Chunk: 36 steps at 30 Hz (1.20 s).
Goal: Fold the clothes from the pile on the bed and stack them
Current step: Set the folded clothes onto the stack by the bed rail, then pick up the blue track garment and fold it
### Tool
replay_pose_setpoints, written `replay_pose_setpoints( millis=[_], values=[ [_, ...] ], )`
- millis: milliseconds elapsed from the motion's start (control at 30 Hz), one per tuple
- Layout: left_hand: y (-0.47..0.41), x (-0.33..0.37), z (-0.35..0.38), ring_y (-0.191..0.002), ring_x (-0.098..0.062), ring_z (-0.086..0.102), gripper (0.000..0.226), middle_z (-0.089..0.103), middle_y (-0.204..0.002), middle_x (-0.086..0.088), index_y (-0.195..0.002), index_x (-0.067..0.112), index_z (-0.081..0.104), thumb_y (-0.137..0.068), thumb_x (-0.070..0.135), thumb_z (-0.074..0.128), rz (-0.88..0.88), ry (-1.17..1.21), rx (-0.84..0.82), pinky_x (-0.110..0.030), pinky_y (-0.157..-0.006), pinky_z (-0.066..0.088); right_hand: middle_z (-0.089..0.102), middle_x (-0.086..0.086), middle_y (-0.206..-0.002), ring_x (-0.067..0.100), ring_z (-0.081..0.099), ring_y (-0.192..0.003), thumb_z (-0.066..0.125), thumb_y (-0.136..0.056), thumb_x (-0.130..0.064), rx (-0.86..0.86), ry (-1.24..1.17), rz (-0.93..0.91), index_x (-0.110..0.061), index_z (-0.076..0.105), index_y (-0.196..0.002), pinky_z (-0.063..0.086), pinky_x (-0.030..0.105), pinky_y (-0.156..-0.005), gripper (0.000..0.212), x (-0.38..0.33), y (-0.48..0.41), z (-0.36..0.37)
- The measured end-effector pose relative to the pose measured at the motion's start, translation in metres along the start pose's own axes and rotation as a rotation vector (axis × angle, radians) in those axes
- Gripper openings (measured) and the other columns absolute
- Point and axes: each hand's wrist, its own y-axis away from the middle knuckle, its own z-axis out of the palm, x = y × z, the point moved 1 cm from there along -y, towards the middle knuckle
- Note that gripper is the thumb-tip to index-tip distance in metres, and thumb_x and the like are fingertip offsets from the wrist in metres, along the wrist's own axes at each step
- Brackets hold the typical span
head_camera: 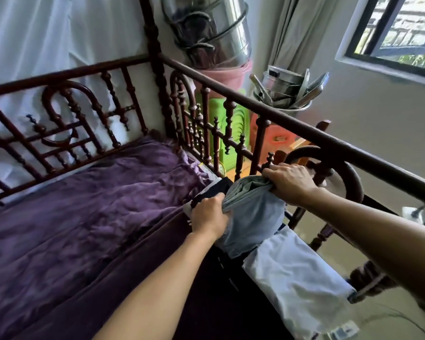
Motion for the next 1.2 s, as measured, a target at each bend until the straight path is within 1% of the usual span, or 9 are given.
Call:
replay_pose_setpoints(
  millis=[100, 267, 367, 500, 667, 833, 933, 1033, 1200],
  values=[
    [-0.027, -0.011, 0.041, -0.079, -0.028, 0.063, 0.02, 0.067, -0.076, -0.001, -0.079, 0.019, 0.055, -0.081, 0.036, 0.065, -0.129, 0.066, -0.096, -0.037, -0.068, 0.048, 0.062, -0.008, -0.101, 0.018, 0.061, -0.097, 0.046, -0.093, -0.029, -0.105, -0.005, -0.07, -0.03, 0.055, -0.113, 0.044, 0.029, -0.064, 0.022, 0.022, -0.041, 0.045],
    [-0.075, -0.038, 0.101, -0.089, -0.029, 0.063, 0.025, 0.067, -0.085, -0.001, -0.078, 0.021, 0.045, -0.079, 0.035, 0.065, -0.333, 0.045, -0.171, -0.031, -0.066, 0.044, 0.06, -0.005, -0.113, 0.022, 0.058, -0.109, 0.048, -0.091, -0.025, -0.252, -0.057, -0.131, -0.03, 0.049, -0.125, 0.037, 0.036, -0.072, 0.034, 0.038, -0.112, 0.13],
    [-0.107, -0.059, 0.115, -0.101, -0.029, 0.06, 0.021, 0.065, -0.104, -0.003, -0.093, 0.023, 0.051, -0.082, 0.035, 0.065, -0.413, -0.036, -0.12, -0.034, -0.071, 0.044, 0.055, 0.0, -0.12, 0.025, 0.054, -0.113, 0.049, -0.09, -0.026, -0.257, -0.08, -0.156, -0.027, 0.039, -0.135, 0.041, 0.036, -0.072, 0.047, 0.03, -0.148, 0.169],
    [-0.13, -0.091, 0.128, -0.111, -0.03, 0.052, 0.034, 0.054, -0.119, -0.007, -0.12, 0.018, 0.049, -0.087, 0.018, 0.057, -0.478, -0.173, -0.062, -0.041, -0.086, 0.042, 0.04, 0.004, -0.14, 0.029, 0.047, -0.116, 0.051, -0.089, -0.018, -0.231, -0.087, -0.174, -0.023, 0.045, -0.132, 0.046, 0.041, -0.08, 0.044, 0.017, -0.187, 0.213],
    [-0.125, -0.113, 0.164, -0.129, -0.032, 0.034, 0.057, 0.026, -0.147, -0.01, -0.142, 0.026, 0.033, -0.089, 0.021, 0.053, -0.439, -0.353, -0.321, -0.042, -0.101, 0.035, 0.01, 0.01, -0.159, 0.03, 0.009, -0.146, 0.044, -0.095, -0.014, -0.299, -0.069, -0.201, -0.025, 0.023, -0.148, 0.032, 0.047, -0.108, 0.058, 0.012, -0.199, 0.277],
    [-0.098, -0.116, 0.187, -0.132, -0.035, 0.03, 0.044, -0.003, -0.16, -0.009, -0.14, 0.023, 0.036, -0.096, 0.024, 0.045, -0.496, -0.216, -0.454, -0.045, -0.102, 0.036, -0.013, 0.006, -0.16, 0.029, -0.012, -0.147, 0.031, -0.099, -0.011, -0.415, -0.121, -0.113, -0.027, 0.002, -0.153, 0.026, 0.047, -0.111, 0.063, 0.0, -0.186, 0.315],
    [-0.083, -0.111, 0.174, -0.126, -0.032, 0.037, 0.038, 0.017, -0.154, -0.01, -0.131, 0.019, 0.046, -0.095, 0.029, 0.046, -0.504, -0.191, -0.417, -0.044, -0.098, 0.039, -0.009, 0.012, -0.16, 0.033, -0.007, -0.147, 0.04, -0.097, -0.017, -0.398, -0.045, -0.116, -0.024, 0.005, -0.153, 0.025, 0.05, -0.111, 0.066, -0.004, -0.185, 0.3],
    [-0.06, -0.106, 0.141, -0.118, -0.03, 0.046, 0.033, 0.043, -0.13, -0.008, -0.124, 0.016, 0.053, -0.094, 0.03, 0.048, -0.541, -0.175, -0.406, -0.043, -0.093, 0.044, 0.0, 0.013, -0.16, 0.034, 0.0, -0.147, 0.047, -0.092, -0.021, -0.389, -0.013, -0.158, -0.022, 0.014, -0.15, 0.028, 0.049, -0.107, 0.067, -0.017, -0.188, 0.266],
    [0.001, -0.106, 0.05, -0.109, -0.027, 0.058, 0.028, 0.06, -0.12, -0.005, -0.118, 0.019, 0.058, -0.095, 0.031, 0.049, -0.659, -0.204, -0.318, -0.036, -0.086, 0.046, 0.061, 0.007, -0.124, 0.03, 0.059, -0.111, 0.046, -0.092, -0.024, -0.396, -0.181, -0.31, -0.022, 0.055, -0.123, 0.047, 0.036, -0.082, 0.032, -0.076, -0.177, 0.181]
  ],
)
